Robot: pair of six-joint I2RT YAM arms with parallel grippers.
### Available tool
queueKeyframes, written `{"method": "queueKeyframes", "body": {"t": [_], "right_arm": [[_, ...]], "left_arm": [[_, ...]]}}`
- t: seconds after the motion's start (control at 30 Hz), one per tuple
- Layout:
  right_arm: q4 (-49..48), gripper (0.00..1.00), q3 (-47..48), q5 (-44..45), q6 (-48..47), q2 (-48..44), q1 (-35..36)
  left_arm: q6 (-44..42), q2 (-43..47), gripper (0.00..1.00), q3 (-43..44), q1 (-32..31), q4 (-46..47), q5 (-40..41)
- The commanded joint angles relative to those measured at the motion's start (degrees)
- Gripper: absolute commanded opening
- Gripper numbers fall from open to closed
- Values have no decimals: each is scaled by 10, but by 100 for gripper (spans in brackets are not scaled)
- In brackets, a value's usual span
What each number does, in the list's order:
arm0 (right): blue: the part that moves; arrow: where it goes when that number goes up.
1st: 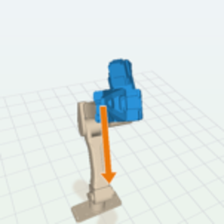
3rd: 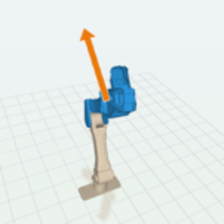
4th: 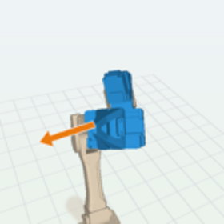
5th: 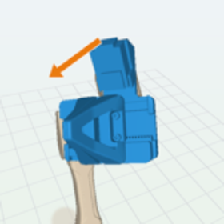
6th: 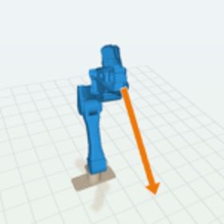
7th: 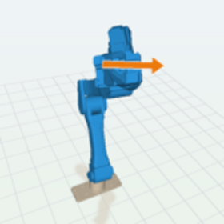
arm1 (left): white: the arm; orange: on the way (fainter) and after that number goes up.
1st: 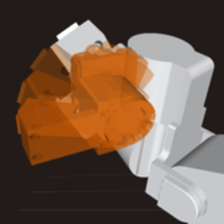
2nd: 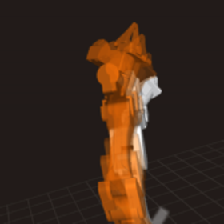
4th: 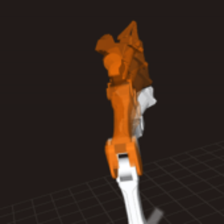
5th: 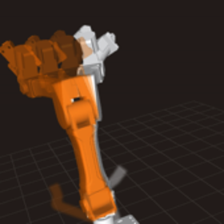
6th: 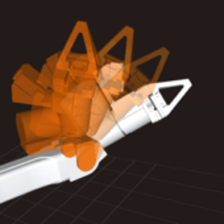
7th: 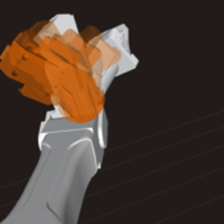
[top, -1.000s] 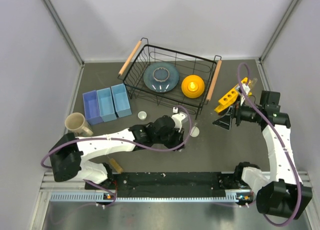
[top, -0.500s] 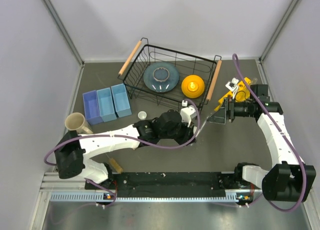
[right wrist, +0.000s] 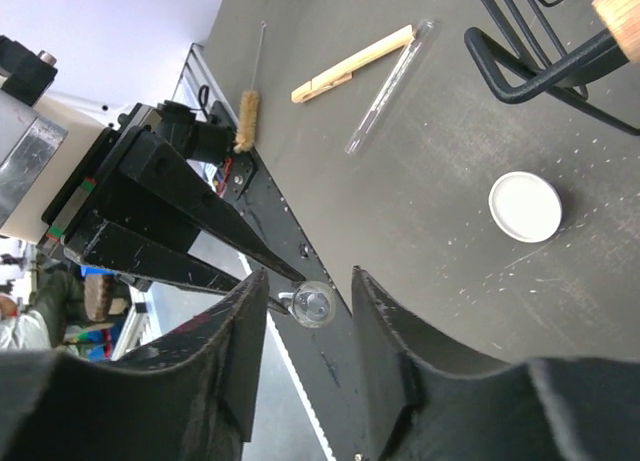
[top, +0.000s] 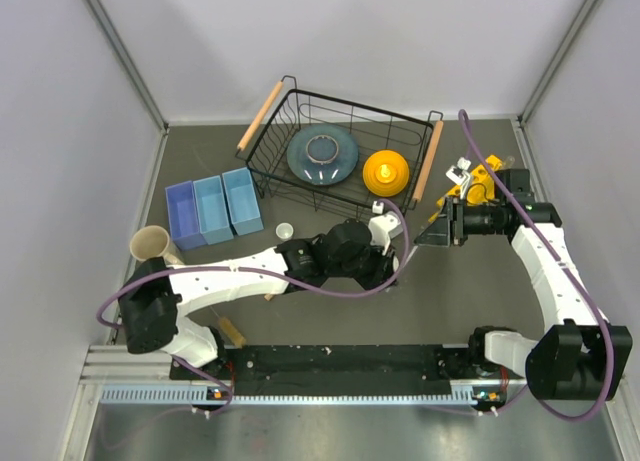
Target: Organize the chemistry lab equipment
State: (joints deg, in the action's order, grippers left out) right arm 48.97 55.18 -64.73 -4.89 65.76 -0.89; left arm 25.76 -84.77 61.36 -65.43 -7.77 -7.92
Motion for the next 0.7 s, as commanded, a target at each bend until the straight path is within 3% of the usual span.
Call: {"method": "queueKeyframes", "body": {"t": [0.0, 0.3, 0.47, 0.57, 0.67], "right_arm": [[-1, 35, 26, -10, 8, 3, 5], [-3, 27, 29, -26, 12, 7, 5], [-4, 17, 27, -38, 11, -2, 5], [-8, 12, 20, -51, 14, -12, 5], [-15, 9, 13, -60, 22, -25, 6]], "left_arm": [[-12, 0, 13, 30, -2, 17, 1], [-13, -5, 14, 42, -3, 9, -3], [-12, -5, 15, 44, -4, 9, -4], [-10, 4, 23, 40, -6, 12, -3], [-9, 21, 40, 23, -6, 34, 11]]}}
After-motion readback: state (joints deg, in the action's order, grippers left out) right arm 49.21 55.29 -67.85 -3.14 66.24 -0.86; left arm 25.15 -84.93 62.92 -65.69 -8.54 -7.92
